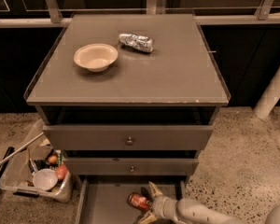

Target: Pick coke can from bottom drawer and place on counter

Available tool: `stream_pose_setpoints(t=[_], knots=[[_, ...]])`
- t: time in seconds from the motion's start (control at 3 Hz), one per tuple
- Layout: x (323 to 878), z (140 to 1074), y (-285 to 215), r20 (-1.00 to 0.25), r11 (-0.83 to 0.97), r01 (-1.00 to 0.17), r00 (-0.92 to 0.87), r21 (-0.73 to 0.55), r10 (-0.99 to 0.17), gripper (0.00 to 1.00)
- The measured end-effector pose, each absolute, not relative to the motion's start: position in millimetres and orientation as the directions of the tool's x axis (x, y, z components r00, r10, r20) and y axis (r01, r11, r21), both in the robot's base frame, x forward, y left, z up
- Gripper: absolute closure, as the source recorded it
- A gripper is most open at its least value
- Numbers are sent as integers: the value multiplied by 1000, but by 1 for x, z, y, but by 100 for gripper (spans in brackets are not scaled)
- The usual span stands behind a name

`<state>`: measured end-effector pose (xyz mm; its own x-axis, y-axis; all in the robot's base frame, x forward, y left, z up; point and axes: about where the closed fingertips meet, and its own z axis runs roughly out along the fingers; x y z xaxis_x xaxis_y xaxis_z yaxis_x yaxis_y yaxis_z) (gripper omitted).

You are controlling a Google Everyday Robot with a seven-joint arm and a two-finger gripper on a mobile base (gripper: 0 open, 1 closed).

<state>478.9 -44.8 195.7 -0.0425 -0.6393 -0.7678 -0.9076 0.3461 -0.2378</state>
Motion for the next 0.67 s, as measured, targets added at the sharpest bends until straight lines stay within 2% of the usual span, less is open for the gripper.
stream_pose_setpoints(t=[0.67], knots=[[494, 156, -49, -744, 327, -914, -43, -240, -667, 0]])
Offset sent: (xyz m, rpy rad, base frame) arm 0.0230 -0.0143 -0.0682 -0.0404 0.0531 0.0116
